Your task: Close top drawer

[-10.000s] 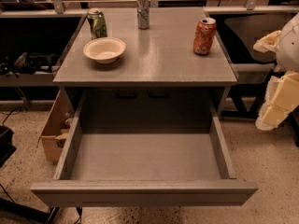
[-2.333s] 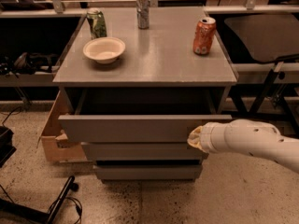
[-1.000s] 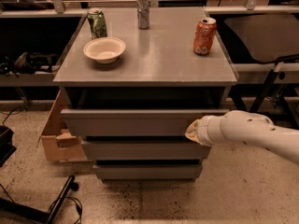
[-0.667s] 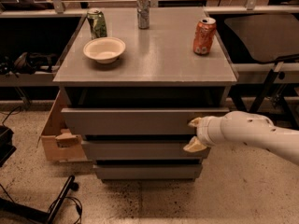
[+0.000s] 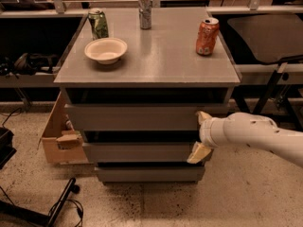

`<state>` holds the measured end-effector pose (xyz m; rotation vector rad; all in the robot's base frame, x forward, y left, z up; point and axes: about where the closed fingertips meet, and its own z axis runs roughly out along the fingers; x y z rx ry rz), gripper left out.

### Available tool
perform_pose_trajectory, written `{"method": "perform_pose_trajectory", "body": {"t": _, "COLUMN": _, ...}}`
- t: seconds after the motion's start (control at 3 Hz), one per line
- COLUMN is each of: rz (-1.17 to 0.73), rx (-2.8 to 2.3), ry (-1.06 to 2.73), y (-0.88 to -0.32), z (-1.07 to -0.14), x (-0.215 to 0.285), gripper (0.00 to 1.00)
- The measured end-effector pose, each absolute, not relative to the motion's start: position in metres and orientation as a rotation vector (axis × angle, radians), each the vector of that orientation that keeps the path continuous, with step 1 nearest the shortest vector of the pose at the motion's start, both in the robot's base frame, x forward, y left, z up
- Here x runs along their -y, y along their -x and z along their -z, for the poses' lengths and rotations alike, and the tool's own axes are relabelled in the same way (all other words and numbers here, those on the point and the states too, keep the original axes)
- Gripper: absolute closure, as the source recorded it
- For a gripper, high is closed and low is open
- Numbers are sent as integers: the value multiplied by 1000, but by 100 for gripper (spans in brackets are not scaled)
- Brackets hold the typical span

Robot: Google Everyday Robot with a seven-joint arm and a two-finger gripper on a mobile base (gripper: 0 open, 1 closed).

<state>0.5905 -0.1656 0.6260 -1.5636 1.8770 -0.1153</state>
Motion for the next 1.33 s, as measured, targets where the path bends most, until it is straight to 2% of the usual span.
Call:
{"method": "perform_pose_trajectory", "body": {"t": 0.33, "rz": 115, "rx": -1877, "ry": 1564, "y": -591, "z": -626, "x": 166, "gripper": 18}}
{"method": "perform_pose_trajectory", "body": {"t": 1.0, "rz": 246, "rx": -1854, "ry": 1822, "y": -532, "z": -651, "x": 167, "gripper": 64}}
{"method": "perform_pose_trajectory", "body": {"t": 1.33, "rz": 373, "rx": -1853, "ry": 1905, "y": -507, "z": -724, "x": 182, "gripper": 87}}
